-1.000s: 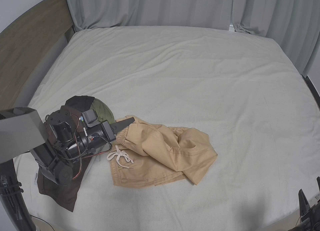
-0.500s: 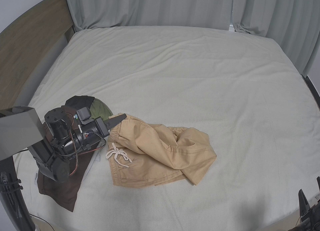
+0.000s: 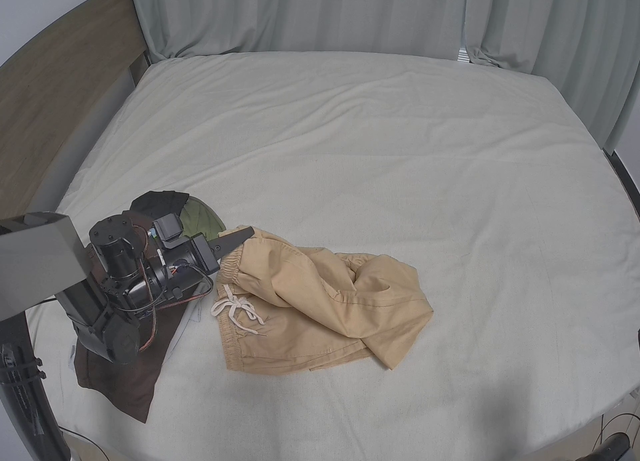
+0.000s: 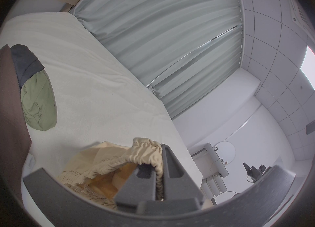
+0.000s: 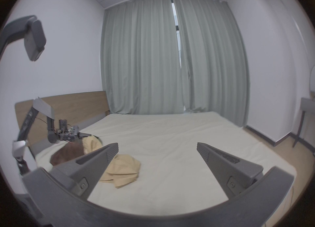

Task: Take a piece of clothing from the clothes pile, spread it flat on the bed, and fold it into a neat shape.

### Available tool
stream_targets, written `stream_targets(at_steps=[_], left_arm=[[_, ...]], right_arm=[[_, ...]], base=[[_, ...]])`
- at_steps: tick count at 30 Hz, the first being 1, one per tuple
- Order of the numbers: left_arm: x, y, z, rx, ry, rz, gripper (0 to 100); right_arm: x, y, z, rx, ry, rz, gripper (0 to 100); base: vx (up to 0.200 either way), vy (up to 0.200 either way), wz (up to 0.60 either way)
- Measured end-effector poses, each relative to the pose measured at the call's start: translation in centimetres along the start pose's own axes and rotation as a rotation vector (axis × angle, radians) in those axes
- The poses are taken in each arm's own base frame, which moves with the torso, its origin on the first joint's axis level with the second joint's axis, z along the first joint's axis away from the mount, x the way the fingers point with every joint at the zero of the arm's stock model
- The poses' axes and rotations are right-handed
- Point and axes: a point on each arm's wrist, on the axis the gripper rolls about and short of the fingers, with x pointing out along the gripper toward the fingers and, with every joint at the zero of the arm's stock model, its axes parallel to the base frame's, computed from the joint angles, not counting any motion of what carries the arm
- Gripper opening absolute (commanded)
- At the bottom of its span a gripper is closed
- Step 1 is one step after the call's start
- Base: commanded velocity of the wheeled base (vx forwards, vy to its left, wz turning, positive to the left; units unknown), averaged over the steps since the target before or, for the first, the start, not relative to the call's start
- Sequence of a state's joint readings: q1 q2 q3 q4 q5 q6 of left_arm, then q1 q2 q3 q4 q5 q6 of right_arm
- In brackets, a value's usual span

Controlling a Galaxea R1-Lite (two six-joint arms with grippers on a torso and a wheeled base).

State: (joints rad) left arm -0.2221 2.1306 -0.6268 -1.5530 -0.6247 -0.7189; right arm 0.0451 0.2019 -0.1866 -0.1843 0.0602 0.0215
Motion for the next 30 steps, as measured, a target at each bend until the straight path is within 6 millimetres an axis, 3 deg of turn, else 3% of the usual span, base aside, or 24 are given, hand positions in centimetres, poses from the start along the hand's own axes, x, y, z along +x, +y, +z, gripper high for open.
stream_targets(at_steps=[10, 18, 30], left_arm=[[-0.1, 0.1, 0.1, 0.002, -0.005, 0.002, 0], [-0.1, 0.0, 0.2, 0.003, -0.008, 0.003, 0], [-0.4, 0.3, 0.7, 0.008, -0.023, 0.012, 0]], right_arm=[[6.3, 0.7, 3.9, 0.208, 0.205, 0.292, 100], [10.9, 1.9, 4.1, 0.256, 0.376, 0.489, 100], [16.4, 3.5, 4.2, 0.293, 0.458, 0.642, 100]], base=[[0.0, 0.0, 0.0], [0.0, 0.0, 0.0], [0.0, 0.0, 0.0]])
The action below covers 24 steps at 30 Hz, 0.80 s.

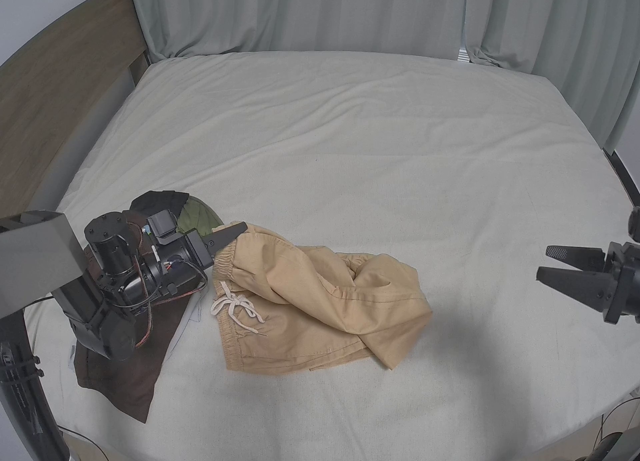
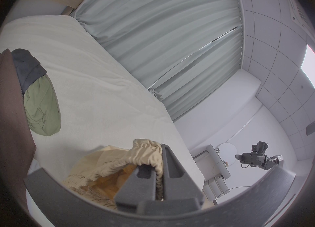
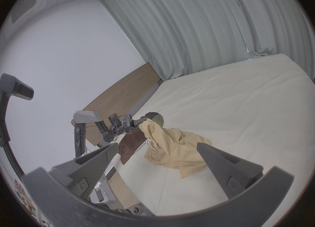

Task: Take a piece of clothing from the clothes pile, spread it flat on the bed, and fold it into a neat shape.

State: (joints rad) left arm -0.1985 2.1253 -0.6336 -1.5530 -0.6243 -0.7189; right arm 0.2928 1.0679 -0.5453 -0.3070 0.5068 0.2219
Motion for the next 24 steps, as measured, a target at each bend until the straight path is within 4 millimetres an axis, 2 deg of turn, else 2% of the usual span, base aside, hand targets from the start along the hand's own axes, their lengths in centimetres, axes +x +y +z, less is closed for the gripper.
stream_targets(at_steps=[7, 12, 24], left_arm=[[-0.1, 0.2, 0.3, 0.004, -0.01, 0.004, 0], [-0.2, 0.2, 0.4, 0.005, -0.013, 0.005, 0], [-0.2, 0.3, 0.5, 0.007, -0.017, 0.008, 0]], right_arm=[[3.4, -2.1, -0.7, 0.031, 0.018, 0.002, 100], [6.2, -3.9, -1.9, 0.089, 0.015, 0.008, 100], [10.2, -7.2, -5.4, 0.22, 0.117, -0.027, 100]], base=[[0.0, 0.0, 0.0], [0.0, 0.0, 0.0], [0.0, 0.0, 0.0]])
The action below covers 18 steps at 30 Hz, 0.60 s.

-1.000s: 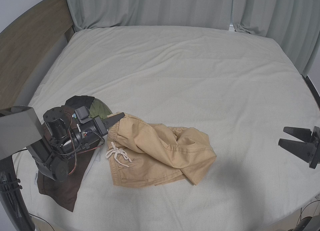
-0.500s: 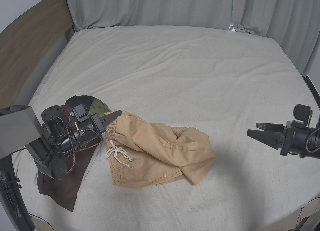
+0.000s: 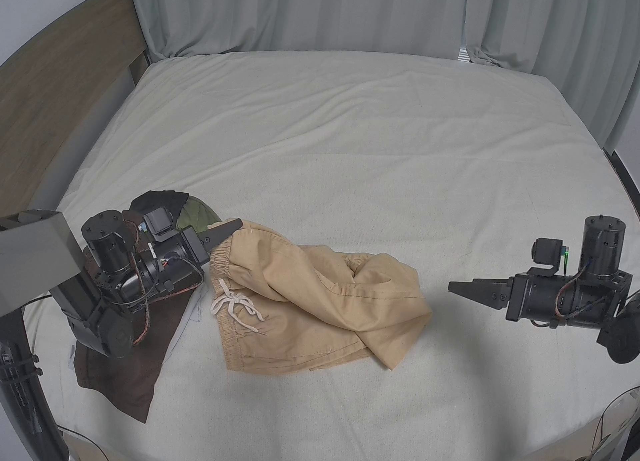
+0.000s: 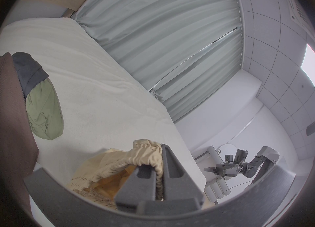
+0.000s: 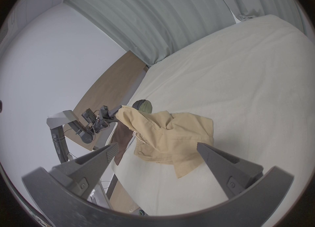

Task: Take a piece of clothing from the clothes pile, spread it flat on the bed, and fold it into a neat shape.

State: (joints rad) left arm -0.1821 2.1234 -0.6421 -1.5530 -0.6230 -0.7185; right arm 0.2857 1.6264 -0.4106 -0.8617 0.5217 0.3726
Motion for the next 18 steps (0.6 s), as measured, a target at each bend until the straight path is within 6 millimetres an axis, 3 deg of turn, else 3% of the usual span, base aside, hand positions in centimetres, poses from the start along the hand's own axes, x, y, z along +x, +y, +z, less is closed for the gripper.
stream_targets(at_steps=[18], left_arm=[[0.1, 0.1, -0.1, -0.001, 0.001, 0.0, 0]], right_arm=[[4.4, -5.4, -2.6, 0.078, 0.018, -0.06, 100]], base=[[0.0, 0.0, 0.0]])
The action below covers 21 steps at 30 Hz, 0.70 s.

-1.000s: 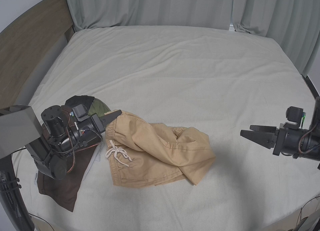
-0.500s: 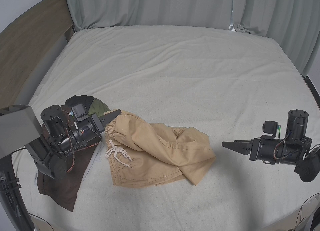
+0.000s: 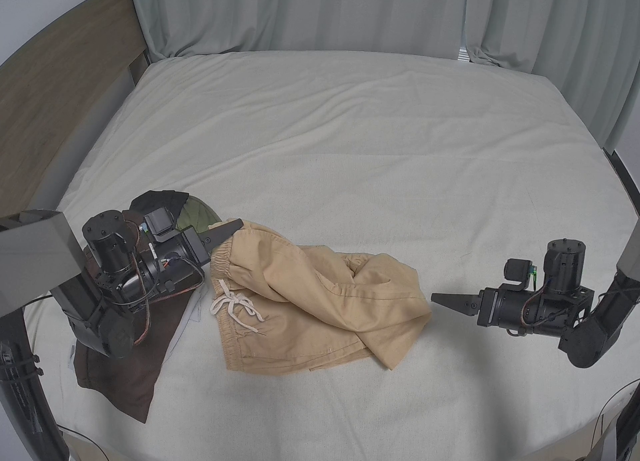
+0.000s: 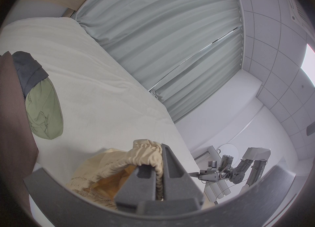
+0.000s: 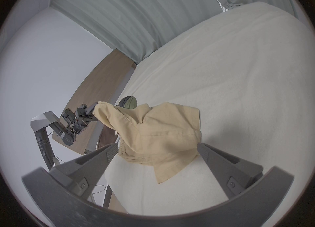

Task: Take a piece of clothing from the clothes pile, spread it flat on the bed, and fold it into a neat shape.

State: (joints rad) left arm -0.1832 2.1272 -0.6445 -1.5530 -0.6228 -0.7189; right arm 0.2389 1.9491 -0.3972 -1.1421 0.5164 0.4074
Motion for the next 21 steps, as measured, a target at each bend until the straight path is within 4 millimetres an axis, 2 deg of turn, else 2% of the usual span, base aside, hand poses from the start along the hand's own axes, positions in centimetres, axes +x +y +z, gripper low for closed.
stream_targets(at_steps=[21], left_arm=[[0.0, 0.0, -0.1, 0.0, 0.004, 0.001, 0]], right_arm=[[3.9, -3.6, -2.4, 0.124, -0.001, -0.012, 100]], base=[[0.0, 0.0, 0.0]])
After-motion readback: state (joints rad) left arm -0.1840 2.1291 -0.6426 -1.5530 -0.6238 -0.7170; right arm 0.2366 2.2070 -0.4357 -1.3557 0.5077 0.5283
